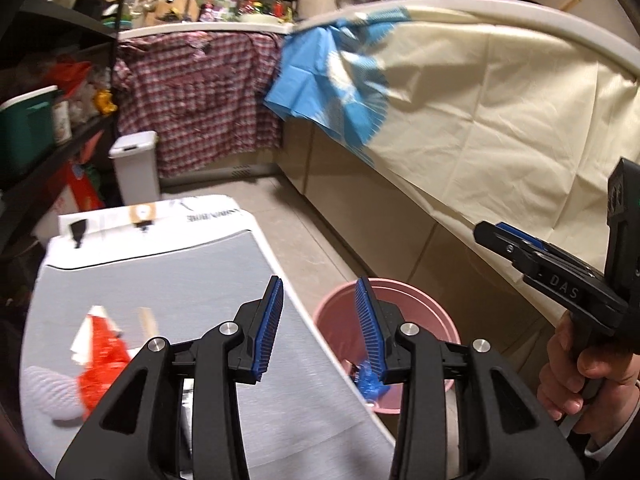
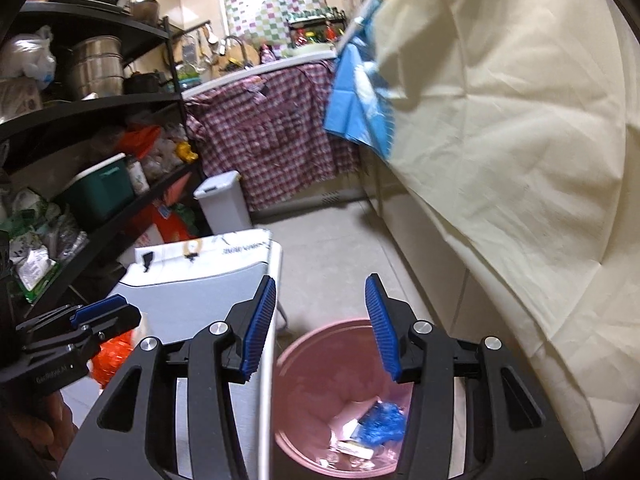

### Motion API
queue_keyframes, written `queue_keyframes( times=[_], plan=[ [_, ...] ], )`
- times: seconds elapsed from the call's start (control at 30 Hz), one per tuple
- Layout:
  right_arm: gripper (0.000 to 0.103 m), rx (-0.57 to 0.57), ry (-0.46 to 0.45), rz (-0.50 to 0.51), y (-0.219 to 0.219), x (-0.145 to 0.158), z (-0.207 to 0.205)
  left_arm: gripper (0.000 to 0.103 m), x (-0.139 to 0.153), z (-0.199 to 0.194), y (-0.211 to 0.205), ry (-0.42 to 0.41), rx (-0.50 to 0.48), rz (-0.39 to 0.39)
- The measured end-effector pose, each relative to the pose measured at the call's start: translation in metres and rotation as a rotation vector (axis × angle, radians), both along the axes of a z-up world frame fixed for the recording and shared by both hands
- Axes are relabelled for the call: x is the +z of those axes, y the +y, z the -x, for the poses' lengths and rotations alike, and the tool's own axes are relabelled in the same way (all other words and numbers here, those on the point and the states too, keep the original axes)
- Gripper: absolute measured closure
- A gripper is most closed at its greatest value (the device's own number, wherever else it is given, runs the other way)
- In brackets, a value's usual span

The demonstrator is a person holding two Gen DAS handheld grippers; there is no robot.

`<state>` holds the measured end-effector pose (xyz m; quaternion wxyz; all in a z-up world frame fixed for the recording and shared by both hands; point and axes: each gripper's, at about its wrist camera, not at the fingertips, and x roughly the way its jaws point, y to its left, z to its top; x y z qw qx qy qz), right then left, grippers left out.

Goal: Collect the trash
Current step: 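Move both tools back to the table toward the foam net and red bag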

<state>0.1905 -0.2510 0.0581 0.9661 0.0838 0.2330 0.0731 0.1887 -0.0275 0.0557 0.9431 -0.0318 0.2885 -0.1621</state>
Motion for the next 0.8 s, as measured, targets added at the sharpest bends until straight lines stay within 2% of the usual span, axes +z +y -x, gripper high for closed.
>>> queue_keyframes(
  times=[0.3,0.37,0.43,0.8],
  plan=[
    [0.058,0.102,-0.04,0.016,0.057,0.006,0.018,0.066,0.011,0.022,0.073,-0.038,0.102,0.002],
    [0.062,0.127,-0.04,0.013,0.069,0.006,0.019,0.066,0.012,0.027,0.088,-0.043,0.121,-0.005],
    [0.071,0.151,-0.034,0.014,0.08,0.005,0.02,0.066,0.012,0.031,0.103,-0.047,0.144,-0.008],
    [0.084,0.267,0.005,0.005,0.138,-0.014,0.014,0.071,0.004,0.046,0.176,-0.032,0.262,-0.001]
  ],
)
